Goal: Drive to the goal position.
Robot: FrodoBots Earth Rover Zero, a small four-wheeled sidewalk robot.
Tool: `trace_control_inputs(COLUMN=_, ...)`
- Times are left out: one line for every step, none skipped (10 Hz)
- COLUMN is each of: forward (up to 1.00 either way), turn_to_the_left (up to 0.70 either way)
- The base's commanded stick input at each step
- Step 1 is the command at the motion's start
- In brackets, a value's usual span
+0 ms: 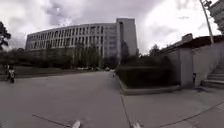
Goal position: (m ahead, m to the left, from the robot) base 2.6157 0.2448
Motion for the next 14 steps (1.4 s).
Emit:
trace_control_inputs(forward=0.70, turn_to_the_left=0.00)
trace_control_inputs(forward=0.70, turn_to_the_left=-0.08)
trace_control_inputs(forward=0.70, turn_to_the_left=-0.27)
trace_control_inputs(forward=0.70, turn_to_the_left=-0.22)
trace_control_inputs(forward=0.70, turn_to_the_left=0.00)
trace_control_inputs(forward=0.70, turn_to_the_left=0.00)
trace_control_inputs(forward=0.70, turn_to_the_left=0.00)
trace_control_inputs(forward=0.70, turn_to_the_left=0.00)
trace_control_inputs(forward=0.70, turn_to_the_left=0.00)
trace_control_inputs(forward=0.70, turn_to_the_left=0.00)
trace_control_inputs(forward=0.70, turn_to_the_left=0.00)
trace_control_inputs(forward=0.70, turn_to_the_left=0.00)
trace_control_inputs(forward=0.70, turn_to_the_left=0.00)
trace_control_inputs(forward=0.70, turn_to_the_left=0.00)
